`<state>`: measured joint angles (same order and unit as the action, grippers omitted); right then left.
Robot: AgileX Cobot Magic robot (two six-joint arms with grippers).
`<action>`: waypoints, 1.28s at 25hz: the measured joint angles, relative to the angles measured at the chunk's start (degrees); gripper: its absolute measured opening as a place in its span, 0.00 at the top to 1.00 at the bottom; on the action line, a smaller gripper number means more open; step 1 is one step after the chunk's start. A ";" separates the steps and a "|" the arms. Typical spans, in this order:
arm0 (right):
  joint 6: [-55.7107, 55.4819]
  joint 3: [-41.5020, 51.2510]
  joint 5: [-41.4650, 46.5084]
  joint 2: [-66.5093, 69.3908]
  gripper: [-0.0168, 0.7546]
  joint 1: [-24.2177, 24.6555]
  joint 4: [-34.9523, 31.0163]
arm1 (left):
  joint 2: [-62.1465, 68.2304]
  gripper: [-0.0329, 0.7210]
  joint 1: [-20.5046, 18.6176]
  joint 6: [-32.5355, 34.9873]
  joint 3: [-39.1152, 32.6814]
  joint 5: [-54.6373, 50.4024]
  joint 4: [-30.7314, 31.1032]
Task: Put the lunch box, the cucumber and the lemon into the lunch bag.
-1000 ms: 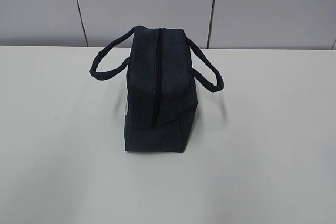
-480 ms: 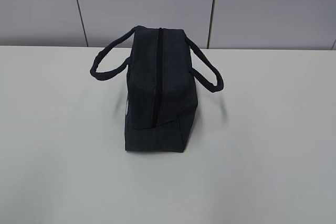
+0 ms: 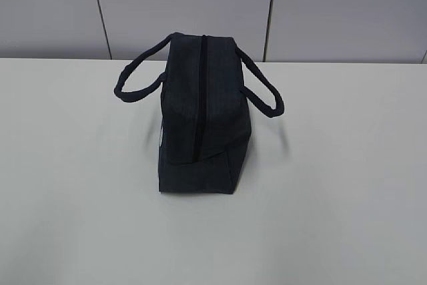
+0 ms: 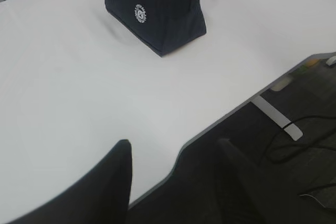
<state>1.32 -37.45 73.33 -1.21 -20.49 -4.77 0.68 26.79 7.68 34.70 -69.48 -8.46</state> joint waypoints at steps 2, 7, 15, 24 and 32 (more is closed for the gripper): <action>0.10 1.73 0.00 0.00 0.51 0.00 0.00 | 0.00 0.50 0.00 0.00 -0.51 0.56 0.11; 0.10 6.07 -0.12 0.00 0.51 0.00 0.00 | 0.00 0.50 0.00 -0.10 -3.07 1.65 0.11; 0.31 7.14 -2.87 0.00 0.51 0.00 1.07 | 0.00 0.52 0.00 -0.10 -4.50 3.79 0.11; 0.31 9.27 -6.69 0.00 0.51 0.00 3.02 | 0.00 0.53 0.00 -0.22 -5.50 5.58 0.35; 0.42 9.27 -7.18 0.00 0.52 0.00 3.05 | 0.00 0.53 0.00 -0.22 -5.50 5.58 0.57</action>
<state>1.74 -28.17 66.15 -1.21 -20.49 -1.72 0.68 26.79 7.46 29.20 -63.90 -7.90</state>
